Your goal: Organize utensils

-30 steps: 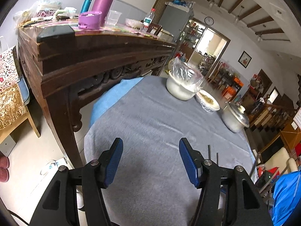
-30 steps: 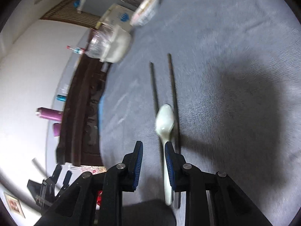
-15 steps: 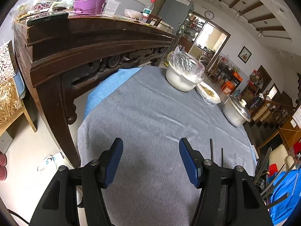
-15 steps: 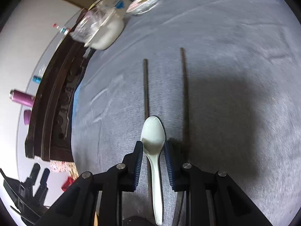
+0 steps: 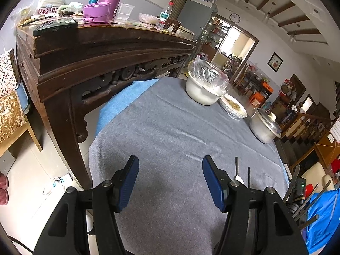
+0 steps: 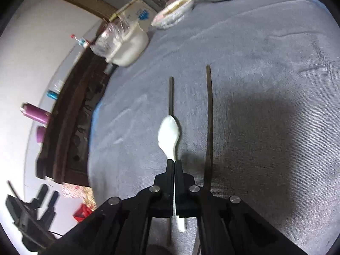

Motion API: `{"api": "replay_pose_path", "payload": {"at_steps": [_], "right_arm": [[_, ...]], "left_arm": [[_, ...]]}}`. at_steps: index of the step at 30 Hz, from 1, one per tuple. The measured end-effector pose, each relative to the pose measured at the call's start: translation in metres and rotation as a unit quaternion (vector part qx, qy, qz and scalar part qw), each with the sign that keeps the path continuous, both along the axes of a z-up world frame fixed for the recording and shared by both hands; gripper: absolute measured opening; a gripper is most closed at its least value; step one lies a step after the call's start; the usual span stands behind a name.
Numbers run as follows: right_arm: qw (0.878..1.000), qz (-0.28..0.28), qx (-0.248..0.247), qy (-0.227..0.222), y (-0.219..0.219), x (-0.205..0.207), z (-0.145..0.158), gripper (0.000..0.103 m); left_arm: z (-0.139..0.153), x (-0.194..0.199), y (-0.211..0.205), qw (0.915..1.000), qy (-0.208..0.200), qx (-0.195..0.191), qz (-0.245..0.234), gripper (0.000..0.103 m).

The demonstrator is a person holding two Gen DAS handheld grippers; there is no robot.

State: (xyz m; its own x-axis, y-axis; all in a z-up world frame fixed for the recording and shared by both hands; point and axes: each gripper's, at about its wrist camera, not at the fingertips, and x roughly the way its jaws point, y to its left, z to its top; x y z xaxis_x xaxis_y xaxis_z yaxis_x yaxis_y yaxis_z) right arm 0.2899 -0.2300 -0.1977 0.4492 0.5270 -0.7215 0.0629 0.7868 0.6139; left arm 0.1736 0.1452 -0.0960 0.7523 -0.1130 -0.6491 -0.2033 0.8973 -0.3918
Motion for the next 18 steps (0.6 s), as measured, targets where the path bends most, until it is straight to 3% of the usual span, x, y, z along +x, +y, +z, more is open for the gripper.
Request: {"api": "replay_pose_path", "payload": {"at_steps": [5,11,12,13,14,15,18], "right_arm": [[1.0,0.012,0.023,-0.001,-0.001,0.001,0.005,0.006],[0.998,0.049,-0.029,0.0,0.022,0.015,0.001,0.007],[0.998,0.053,-0.04,-0.006,0.027,0.019,0.003,0.012],[0.997,0.057,-0.046,-0.012,0.031,0.022,0.004,0.032],[0.996,0.065,-0.053,-0.019,0.035,0.025,0.006,0.046],[0.996,0.067,-0.058,-0.024,0.037,0.026,0.006,0.072],[0.991,0.079,-0.092,-0.059,0.049,0.03,0.007,0.072]], "left_arm": [[-0.001,0.0,-0.001,1.0,0.002,-0.001,-0.001,0.063],[-0.004,0.001,-0.002,1.0,0.007,0.003,-0.003,0.063],[-0.004,0.001,-0.002,1.0,0.007,0.004,-0.002,0.063],[-0.004,0.001,-0.001,1.0,0.008,0.004,-0.002,0.063],[-0.005,0.002,-0.001,1.0,0.008,0.004,-0.001,0.063],[-0.005,0.002,0.0,1.0,0.009,0.004,0.0,0.063],[-0.008,0.004,0.0,0.9999,0.012,0.004,0.001,0.063]]}}
